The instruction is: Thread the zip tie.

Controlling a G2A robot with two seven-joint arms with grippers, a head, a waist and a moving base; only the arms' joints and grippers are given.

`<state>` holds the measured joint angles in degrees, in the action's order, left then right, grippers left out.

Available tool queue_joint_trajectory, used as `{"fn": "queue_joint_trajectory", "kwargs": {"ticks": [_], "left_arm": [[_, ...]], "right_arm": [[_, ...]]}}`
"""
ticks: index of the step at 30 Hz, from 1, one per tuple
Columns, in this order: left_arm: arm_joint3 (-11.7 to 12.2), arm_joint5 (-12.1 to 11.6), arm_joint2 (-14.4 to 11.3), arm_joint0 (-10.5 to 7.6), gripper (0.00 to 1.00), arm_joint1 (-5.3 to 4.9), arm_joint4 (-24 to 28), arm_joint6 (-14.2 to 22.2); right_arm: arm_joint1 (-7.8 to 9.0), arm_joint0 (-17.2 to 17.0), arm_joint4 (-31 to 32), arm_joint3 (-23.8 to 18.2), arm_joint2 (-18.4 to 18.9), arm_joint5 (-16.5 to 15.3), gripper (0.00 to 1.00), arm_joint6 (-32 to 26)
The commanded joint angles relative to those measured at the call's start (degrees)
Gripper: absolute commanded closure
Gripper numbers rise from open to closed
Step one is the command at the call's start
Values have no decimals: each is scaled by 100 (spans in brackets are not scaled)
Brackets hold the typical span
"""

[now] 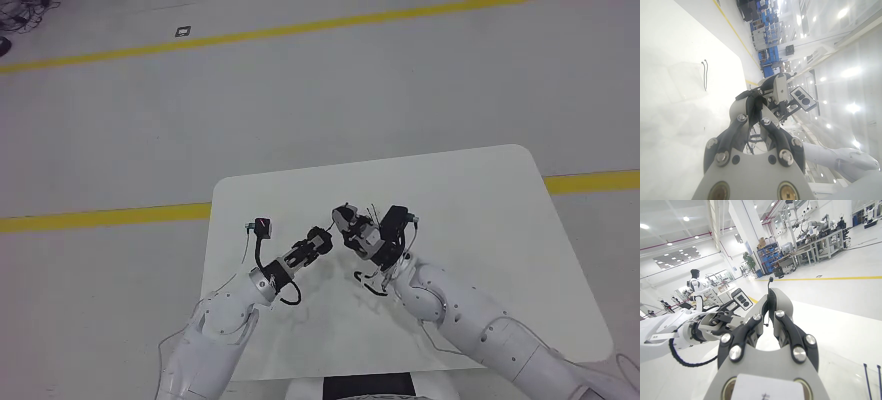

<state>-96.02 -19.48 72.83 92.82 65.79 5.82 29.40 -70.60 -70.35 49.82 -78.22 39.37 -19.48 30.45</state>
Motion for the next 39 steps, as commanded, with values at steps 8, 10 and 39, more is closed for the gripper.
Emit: {"fn": "queue_joint_trajectory", "kwargs": {"ticks": [8,10,39], "left_arm": [[0,0,0,0,100,0,0,0],[0,0,0,0,100,0,0,0],[0,0,0,0,100,0,0,0]], "right_arm": [[13,-10,-24,-3,-37,0,100,-48],[10,-9,-81,9,-56,0,100,-52],[-9,17,-218,127,-99,0,100,-56]]}}
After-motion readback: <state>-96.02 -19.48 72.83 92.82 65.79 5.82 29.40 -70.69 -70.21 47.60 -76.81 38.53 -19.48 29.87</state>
